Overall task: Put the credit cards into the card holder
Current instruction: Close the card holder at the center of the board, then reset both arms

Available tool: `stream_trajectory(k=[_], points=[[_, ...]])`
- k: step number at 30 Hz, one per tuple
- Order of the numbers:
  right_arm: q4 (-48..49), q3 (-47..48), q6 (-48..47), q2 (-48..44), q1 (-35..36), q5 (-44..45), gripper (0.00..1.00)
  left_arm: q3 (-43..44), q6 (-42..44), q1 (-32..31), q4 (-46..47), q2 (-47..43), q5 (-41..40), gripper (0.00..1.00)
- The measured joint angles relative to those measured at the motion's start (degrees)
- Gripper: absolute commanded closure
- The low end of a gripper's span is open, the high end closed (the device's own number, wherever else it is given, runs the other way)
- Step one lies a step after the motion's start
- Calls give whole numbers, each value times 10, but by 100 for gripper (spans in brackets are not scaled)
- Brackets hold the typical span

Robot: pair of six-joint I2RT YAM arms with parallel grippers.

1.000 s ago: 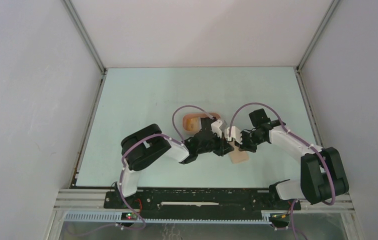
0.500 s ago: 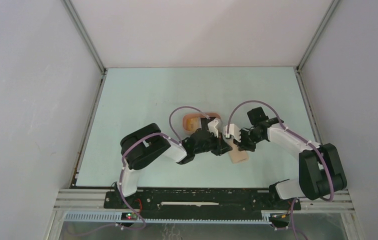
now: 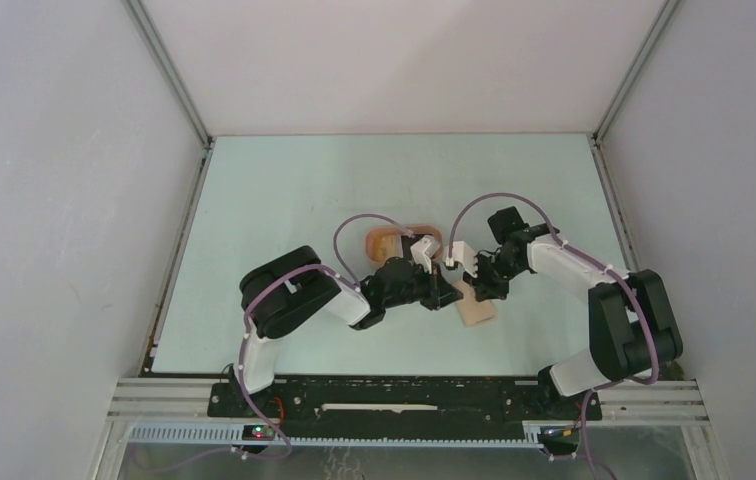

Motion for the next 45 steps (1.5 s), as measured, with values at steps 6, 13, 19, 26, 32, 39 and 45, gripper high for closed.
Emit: stream_trajectory(k=[6, 13, 19, 26, 32, 39, 45], points=[[-13, 13, 11, 12, 3, 6, 91, -19, -4, 2, 16, 0, 1, 99], [-21, 12, 33, 3, 4, 2, 59, -72, -6, 10, 18, -42, 1, 97], [-6, 3, 58, -52, -1, -3, 43, -116, -5, 10, 19, -132, 1, 93], [-9, 4, 74, -171, -37, -17, 30, -145, 27, 10, -71, -270, -10, 74], [-36, 6, 103, -285, -80, -33, 2, -144, 95, 10, -249, -452, -64, 46], [-21, 37, 239, -451, -201, -98, 1, -60, 171, 10, -497, -645, -136, 0], [26, 49, 426, -515, -234, -122, 0, -2, 181, 10, -618, -725, -167, 0]])
